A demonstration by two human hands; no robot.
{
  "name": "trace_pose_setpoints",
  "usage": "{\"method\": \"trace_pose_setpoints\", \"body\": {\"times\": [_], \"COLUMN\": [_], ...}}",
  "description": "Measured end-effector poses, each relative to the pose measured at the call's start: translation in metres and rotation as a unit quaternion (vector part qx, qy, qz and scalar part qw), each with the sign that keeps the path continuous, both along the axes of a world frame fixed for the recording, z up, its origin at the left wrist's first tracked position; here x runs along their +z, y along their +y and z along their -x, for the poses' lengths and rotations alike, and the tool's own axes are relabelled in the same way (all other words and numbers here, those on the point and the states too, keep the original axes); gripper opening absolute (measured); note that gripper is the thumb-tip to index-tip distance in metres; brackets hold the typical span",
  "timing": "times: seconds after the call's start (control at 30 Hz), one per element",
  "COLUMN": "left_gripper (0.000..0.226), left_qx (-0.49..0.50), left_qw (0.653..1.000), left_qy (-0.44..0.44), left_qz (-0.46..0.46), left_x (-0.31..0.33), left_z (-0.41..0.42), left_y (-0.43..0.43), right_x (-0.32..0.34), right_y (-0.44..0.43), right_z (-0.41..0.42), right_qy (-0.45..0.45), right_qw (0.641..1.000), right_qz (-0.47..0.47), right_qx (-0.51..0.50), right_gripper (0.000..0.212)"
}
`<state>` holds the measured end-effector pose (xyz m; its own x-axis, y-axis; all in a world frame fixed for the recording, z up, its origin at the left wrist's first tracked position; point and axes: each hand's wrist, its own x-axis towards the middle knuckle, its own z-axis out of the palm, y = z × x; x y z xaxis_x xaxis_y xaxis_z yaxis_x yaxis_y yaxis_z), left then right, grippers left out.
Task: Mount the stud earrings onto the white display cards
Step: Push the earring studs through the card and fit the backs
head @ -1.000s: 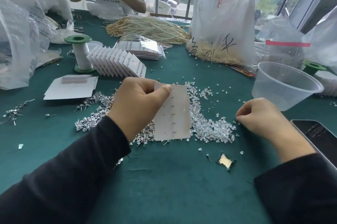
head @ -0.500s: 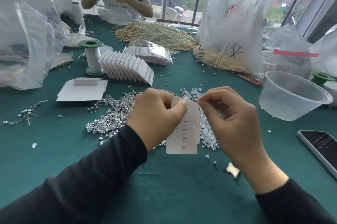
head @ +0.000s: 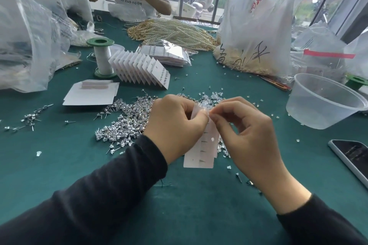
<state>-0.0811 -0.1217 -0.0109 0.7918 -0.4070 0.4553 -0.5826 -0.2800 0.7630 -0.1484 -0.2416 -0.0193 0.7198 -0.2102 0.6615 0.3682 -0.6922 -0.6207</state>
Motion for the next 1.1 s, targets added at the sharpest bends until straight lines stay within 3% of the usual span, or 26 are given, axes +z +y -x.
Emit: {"method": "trace_pose_setpoints", "body": {"times": [0.27,0.6,0.93,1.03,1.1], "left_gripper": [0.046,0.043,0.044,0.044,0.054], "left_qx": [-0.023,-0.038,-0.04,-0.051,-0.123], "left_qw": [0.999,0.997,0.997,0.995,0.98], "left_qy": [-0.023,0.042,0.04,0.068,0.147], "left_qz": [0.005,0.046,0.05,0.051,0.063], "left_x": [0.0019,0.0027,0.0008,0.0029,0.0088], "left_z": [0.0046,0.0043,0.003,0.0016,-0.0013], "left_y": [0.0007,-0.0014,-0.0002,-0.0002,0.0014], "right_x": [-0.0059,-0.0058,-0.0059,-0.0066,-0.0054], "right_y": [0.0014,0.0029,0.0046,0.0045,0.0019], "right_z": [-0.0006,0.0026,0.0033,0.0031,0.0026], "right_qy": [-0.013,0.007,-0.013,-0.025,-0.033], "right_qw": [0.999,0.997,0.999,0.999,0.998], "right_qz": [-0.037,-0.083,-0.048,-0.04,-0.048], "right_qx": [-0.004,0.005,0.01,0.012,0.009], "right_gripper": [0.013,0.004,0.006,0.008,0.01]}}
